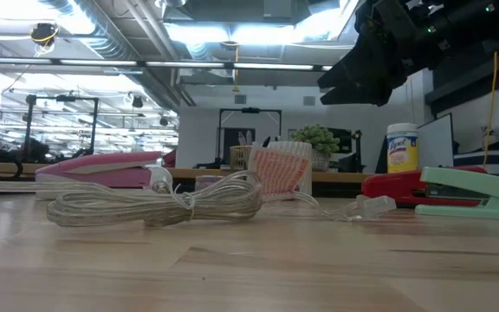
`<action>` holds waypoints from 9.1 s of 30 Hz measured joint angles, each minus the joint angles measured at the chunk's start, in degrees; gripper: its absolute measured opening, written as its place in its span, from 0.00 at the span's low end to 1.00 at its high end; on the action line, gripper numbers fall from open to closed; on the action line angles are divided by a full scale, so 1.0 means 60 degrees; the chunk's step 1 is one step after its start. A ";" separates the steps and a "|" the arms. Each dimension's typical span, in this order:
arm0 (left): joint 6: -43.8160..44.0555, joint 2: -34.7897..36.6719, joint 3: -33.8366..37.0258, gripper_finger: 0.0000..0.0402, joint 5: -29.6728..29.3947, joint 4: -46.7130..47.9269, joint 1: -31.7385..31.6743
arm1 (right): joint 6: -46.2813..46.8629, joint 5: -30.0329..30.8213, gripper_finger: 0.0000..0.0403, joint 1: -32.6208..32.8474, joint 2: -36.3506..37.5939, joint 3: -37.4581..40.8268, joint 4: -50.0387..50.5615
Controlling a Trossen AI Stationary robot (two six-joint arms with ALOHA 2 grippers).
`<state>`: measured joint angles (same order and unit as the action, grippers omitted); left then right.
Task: Screw lightbulb
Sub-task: Move the lamp socket to the center of the table, then insert the lightbulb into the lamp socket
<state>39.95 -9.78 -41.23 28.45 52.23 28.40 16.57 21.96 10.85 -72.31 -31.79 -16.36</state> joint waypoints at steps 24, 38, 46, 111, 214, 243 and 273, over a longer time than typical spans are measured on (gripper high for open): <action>0.0094 -0.0029 0.0586 0.42 0.0307 -0.1288 0.0015 | -0.0001 0.0002 0.70 0.0001 0.0000 0.0000 -0.0002; -0.2762 -0.0018 0.0586 0.42 0.0402 -0.1309 0.0007 | -0.0002 0.0000 0.70 0.0004 0.0000 0.0000 0.0000; -0.4301 -0.0350 0.0621 0.42 -0.0306 -0.1627 0.0011 | -0.0001 0.0002 0.70 0.0001 0.0000 0.0000 -0.0003; -0.5781 -0.2739 0.1031 0.19 0.0551 -0.4394 0.0018 | -0.0002 0.0000 0.70 0.0000 0.0000 0.0000 0.0000; -0.7085 -1.1289 -0.0164 0.19 -0.1575 -1.4198 -0.4885 | 0.0000 -0.0031 0.70 0.0000 -0.0001 -0.0004 -0.0001; -0.8073 -0.7838 -0.0117 0.55 -0.2582 -1.1617 -0.5121 | 0.0001 -0.0029 0.70 0.0004 -0.0004 -0.0004 0.0003; -0.9803 -0.5515 -0.0117 0.55 -0.8523 -1.0834 -0.7561 | 0.0004 -0.0566 0.70 0.0001 -0.0004 -0.0004 -0.0102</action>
<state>-18.87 -42.87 -41.93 -22.69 -12.77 -16.96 16.60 18.56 10.86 -72.34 -31.81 -16.97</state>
